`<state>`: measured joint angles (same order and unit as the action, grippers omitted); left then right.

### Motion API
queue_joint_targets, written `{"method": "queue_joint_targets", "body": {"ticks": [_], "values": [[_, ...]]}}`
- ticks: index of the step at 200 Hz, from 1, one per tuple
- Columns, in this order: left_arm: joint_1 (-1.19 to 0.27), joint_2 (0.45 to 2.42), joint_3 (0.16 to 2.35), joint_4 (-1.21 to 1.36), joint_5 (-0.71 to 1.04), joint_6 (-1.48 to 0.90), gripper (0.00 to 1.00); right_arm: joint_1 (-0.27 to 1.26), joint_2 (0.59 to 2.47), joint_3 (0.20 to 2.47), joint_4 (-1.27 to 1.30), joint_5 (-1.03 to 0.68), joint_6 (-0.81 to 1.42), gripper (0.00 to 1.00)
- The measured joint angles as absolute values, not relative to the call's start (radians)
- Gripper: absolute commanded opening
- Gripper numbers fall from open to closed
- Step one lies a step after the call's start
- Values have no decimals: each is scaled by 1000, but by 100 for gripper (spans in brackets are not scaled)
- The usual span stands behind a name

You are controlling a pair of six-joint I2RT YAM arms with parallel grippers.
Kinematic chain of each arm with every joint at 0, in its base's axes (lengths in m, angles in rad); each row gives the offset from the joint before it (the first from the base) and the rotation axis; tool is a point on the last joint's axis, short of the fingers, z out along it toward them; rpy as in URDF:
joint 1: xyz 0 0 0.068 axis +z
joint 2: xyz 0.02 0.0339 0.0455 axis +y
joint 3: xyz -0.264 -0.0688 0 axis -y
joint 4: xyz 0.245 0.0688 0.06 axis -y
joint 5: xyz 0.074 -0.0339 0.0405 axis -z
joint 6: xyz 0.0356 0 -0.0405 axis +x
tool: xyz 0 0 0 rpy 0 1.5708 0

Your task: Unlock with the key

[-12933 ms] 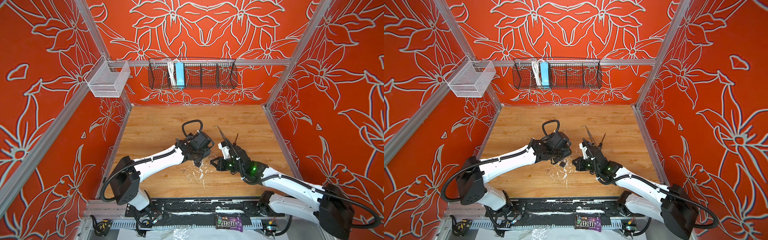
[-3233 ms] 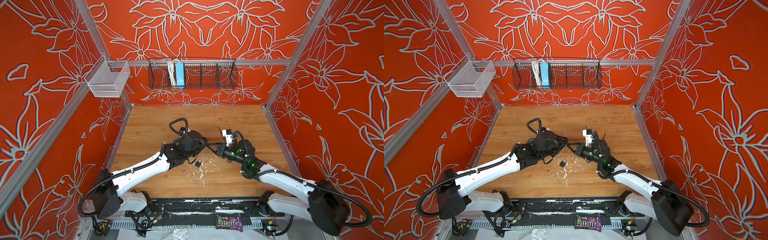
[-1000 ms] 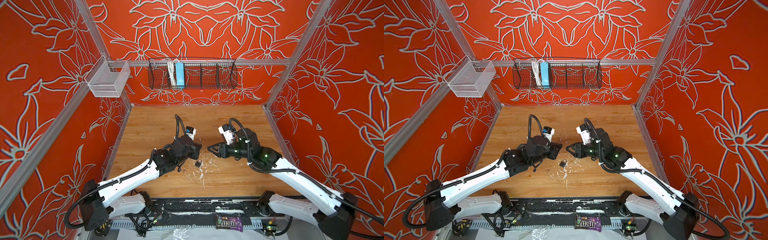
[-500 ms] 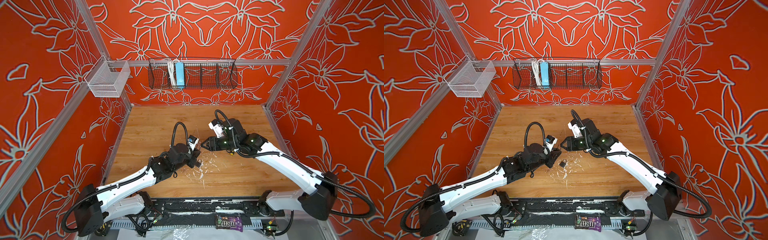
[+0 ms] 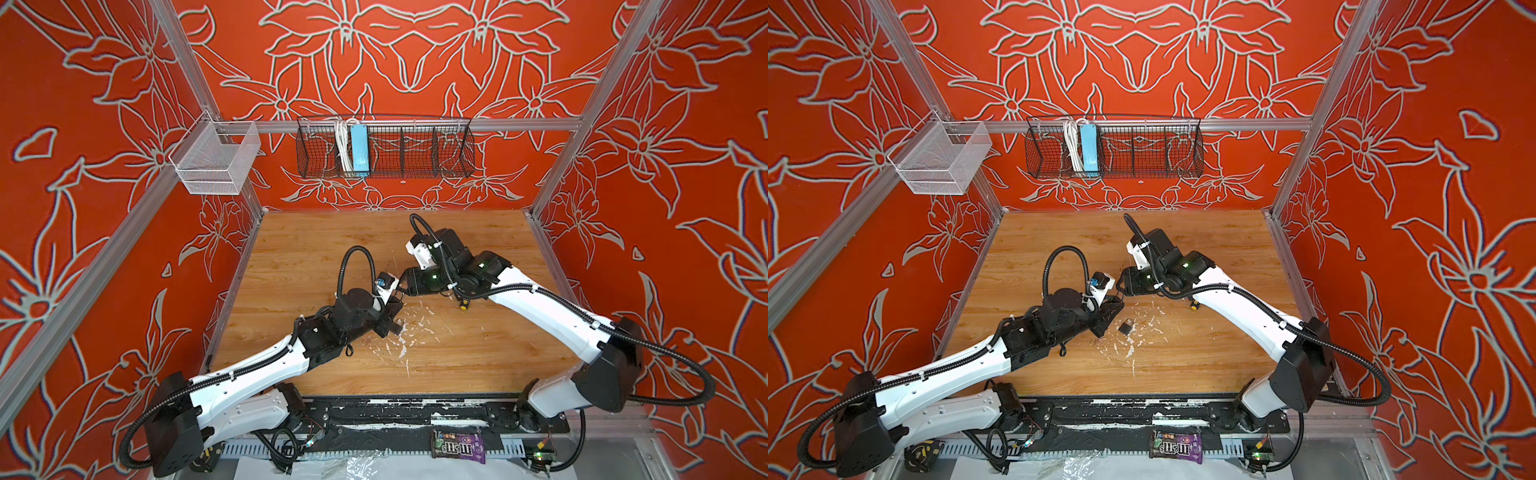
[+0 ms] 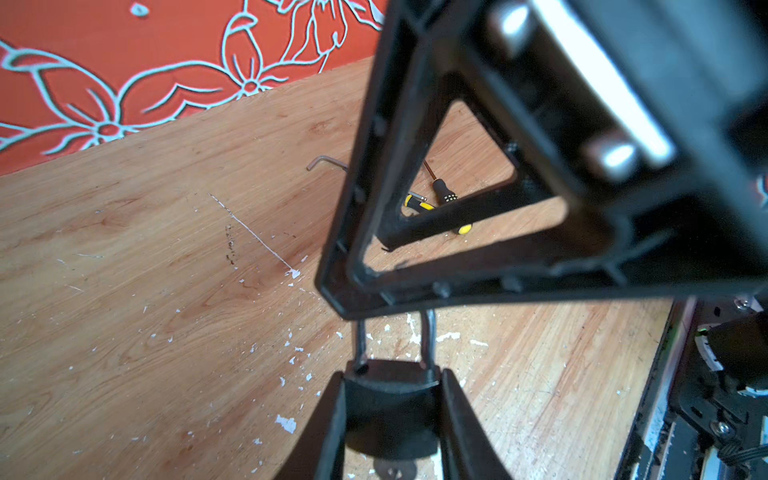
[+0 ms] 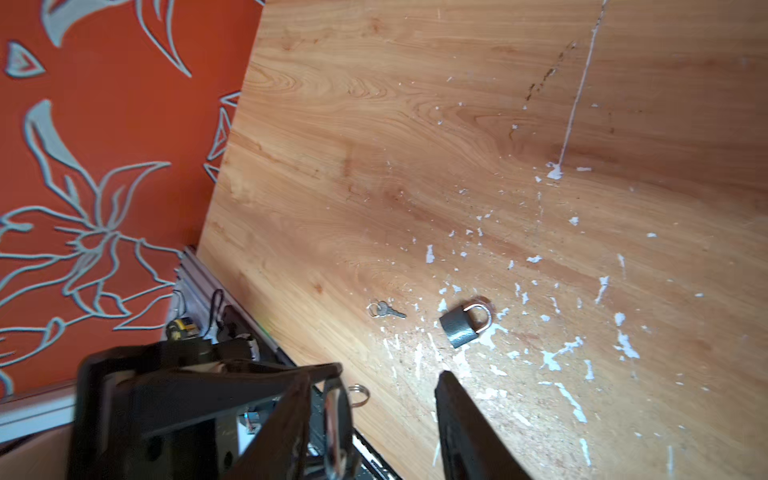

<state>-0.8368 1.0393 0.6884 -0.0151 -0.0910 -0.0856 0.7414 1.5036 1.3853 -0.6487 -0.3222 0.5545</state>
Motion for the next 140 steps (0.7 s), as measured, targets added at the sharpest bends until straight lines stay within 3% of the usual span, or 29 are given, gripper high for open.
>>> {"method": "queue_joint_targets", "body": {"ticks": [140], "values": [[-837,1071,692,-14,-92,-43,0,734,1623,1513,-830,-250,395,51]]}}
